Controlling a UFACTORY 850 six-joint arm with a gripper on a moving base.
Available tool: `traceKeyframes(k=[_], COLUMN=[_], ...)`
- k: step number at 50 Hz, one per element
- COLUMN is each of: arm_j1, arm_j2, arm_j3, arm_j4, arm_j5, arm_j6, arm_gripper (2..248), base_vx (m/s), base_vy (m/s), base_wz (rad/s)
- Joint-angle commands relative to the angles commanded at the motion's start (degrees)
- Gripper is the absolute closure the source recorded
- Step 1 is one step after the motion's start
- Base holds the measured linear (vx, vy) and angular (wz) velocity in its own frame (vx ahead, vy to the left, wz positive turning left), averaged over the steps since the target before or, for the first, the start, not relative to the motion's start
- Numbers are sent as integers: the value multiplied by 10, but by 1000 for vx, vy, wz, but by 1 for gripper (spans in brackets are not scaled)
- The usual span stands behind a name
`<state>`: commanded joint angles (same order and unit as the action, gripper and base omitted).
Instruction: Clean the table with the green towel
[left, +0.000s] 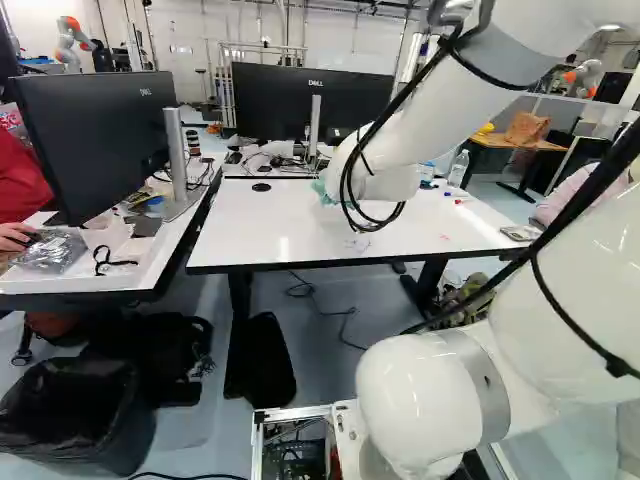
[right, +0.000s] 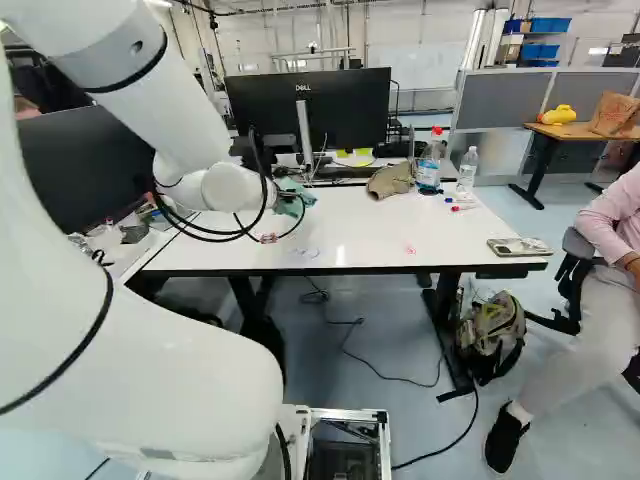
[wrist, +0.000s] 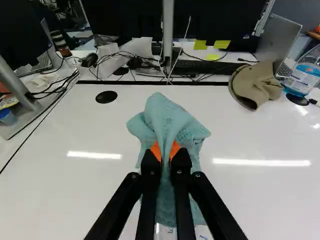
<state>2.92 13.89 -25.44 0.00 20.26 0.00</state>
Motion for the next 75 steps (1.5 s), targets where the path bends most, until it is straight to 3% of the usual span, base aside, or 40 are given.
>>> traceKeyframes(k=[14, 56, 75], arm_j1=[-1, -12, -26], arm_j2=[20, 21, 33], arm_j3=[-2, -61, -81], arm_j4=[0, 0, 0], arm_j5=[-76, -322, -434], arm_j6=[0, 0, 0], arm_gripper=[212, 212, 212], base_vx=[0, 0, 0], base_vy=[0, 0, 0], base_wz=[0, 0, 0])
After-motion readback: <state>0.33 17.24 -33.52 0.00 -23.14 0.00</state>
